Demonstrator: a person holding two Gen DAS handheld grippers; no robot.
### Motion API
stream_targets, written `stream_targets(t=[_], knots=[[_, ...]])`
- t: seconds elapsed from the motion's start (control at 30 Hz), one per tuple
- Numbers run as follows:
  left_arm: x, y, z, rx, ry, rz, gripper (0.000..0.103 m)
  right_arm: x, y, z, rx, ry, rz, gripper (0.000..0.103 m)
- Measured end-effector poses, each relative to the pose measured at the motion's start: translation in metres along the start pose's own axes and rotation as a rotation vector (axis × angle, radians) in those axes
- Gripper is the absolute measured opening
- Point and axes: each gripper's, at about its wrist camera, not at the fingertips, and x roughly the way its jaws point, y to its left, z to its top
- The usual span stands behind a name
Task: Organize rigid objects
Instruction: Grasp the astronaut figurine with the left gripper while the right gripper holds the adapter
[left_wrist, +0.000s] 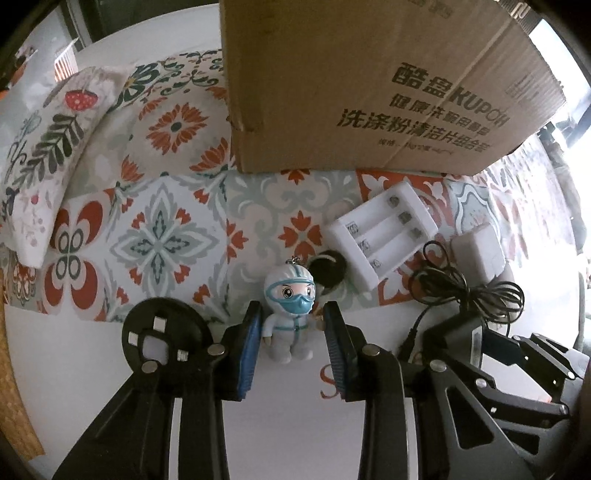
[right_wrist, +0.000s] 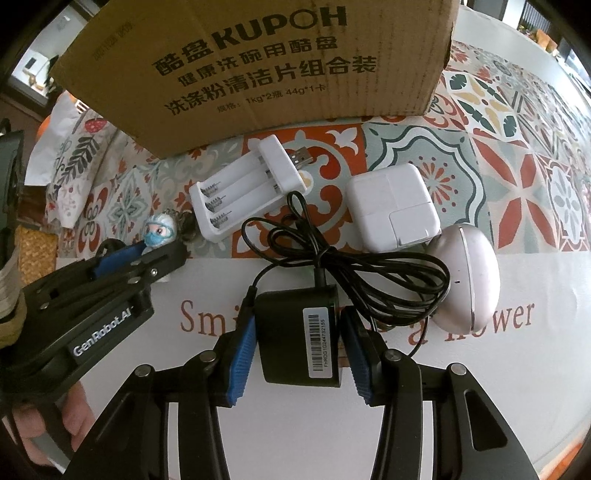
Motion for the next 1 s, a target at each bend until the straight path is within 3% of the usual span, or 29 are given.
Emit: stream_targets(t=[0.53,1.0], knots=[[-0.035,-0.002,-0.042,0.029,-0.052,-0.031,0.033,-0.015,0.0,-0.023,-0.024,-0.015,0.03,0.045],[-0.077,0.004,-0.058,0.051,-0.119,-0.066,0.033,-0.045,-0.004,-0.033,-0.026,-0.073,0.077,0.045]])
